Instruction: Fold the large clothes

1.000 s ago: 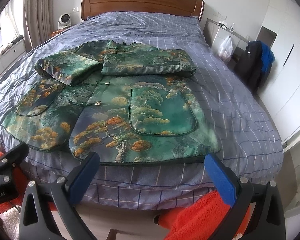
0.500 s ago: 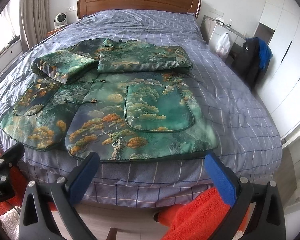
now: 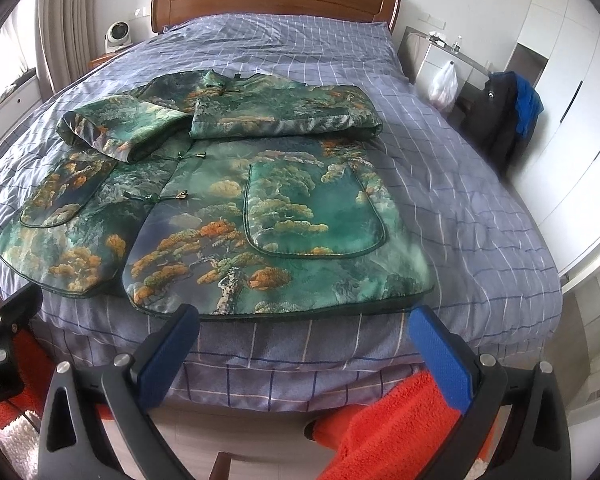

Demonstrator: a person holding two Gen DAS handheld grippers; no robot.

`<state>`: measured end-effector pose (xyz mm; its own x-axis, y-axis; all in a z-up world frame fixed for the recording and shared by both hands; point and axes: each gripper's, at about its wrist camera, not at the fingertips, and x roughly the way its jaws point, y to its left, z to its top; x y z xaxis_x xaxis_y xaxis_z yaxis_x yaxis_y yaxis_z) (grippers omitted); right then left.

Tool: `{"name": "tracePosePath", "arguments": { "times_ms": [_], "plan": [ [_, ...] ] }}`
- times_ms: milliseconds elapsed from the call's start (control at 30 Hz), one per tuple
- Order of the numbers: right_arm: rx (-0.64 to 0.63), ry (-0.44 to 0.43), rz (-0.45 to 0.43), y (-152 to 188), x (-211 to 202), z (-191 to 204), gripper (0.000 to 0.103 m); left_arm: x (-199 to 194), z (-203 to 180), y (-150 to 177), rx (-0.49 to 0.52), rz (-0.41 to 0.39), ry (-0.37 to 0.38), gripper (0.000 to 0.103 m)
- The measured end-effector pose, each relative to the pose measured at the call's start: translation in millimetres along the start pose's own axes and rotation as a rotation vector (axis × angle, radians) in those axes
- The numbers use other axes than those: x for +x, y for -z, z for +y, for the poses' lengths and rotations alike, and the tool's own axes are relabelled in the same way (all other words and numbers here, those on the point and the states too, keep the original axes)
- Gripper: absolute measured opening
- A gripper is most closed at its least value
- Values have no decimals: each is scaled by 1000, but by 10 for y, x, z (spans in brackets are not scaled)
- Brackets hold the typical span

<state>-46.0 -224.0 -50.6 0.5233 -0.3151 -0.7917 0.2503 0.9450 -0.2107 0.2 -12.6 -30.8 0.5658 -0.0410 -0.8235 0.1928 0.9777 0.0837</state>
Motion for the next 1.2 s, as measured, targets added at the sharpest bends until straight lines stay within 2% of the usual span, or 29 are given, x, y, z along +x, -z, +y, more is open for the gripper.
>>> {"name": "tracePosePath", "arguments": {
  "times_ms": [1200],
  "plan": [
    [-11, 5, 23, 18, 55, 12, 103, 37, -27, 0, 7, 8, -6, 103]
  ]
}}
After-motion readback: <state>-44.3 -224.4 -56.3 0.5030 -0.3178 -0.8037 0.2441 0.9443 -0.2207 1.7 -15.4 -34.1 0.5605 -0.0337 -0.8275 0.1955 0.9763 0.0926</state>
